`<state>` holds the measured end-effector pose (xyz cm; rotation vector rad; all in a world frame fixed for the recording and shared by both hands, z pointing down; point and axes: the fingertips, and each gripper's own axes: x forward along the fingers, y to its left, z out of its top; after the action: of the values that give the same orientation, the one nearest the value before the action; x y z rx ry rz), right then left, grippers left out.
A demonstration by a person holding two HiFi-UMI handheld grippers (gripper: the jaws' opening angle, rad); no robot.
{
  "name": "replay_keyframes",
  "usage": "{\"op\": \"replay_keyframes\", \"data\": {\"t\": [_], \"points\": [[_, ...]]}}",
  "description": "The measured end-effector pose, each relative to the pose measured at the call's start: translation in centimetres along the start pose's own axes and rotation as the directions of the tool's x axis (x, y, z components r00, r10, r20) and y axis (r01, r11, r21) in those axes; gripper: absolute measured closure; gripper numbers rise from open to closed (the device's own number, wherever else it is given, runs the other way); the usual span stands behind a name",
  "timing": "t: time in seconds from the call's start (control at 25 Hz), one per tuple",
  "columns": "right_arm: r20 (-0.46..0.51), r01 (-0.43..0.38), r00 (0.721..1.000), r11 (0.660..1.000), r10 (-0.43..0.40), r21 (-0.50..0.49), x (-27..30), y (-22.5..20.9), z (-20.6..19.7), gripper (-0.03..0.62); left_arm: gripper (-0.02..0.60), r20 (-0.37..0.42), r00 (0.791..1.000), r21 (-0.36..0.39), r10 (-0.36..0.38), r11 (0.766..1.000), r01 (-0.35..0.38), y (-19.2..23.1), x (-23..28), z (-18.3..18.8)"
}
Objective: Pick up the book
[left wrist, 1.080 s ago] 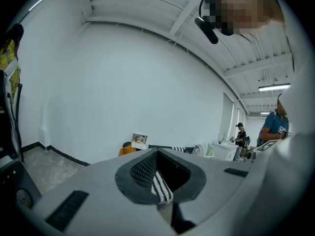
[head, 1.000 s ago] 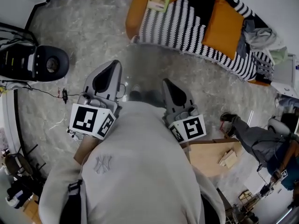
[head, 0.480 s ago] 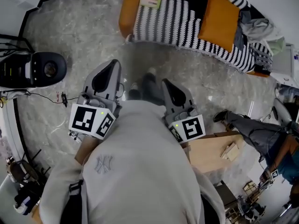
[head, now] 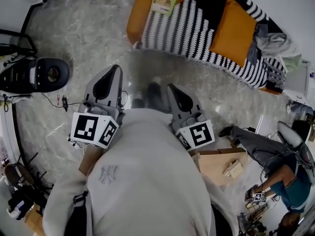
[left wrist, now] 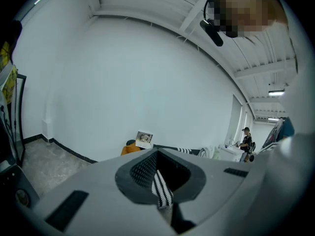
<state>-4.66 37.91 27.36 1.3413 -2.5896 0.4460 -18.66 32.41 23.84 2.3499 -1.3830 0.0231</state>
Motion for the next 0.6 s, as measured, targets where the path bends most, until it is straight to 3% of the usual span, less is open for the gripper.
{"op": "replay_keyframes", "data": {"t": [0.6], "points": [[0.014, -0.033, 0.999, 0.999, 0.034, -0.021, 1.4, -8.2, 2.7, 0.576, 0.572, 0.069, 0.993, 0.024, 0.097, 0.995, -0.098, -0.3, 6.4, 3.3]]}}
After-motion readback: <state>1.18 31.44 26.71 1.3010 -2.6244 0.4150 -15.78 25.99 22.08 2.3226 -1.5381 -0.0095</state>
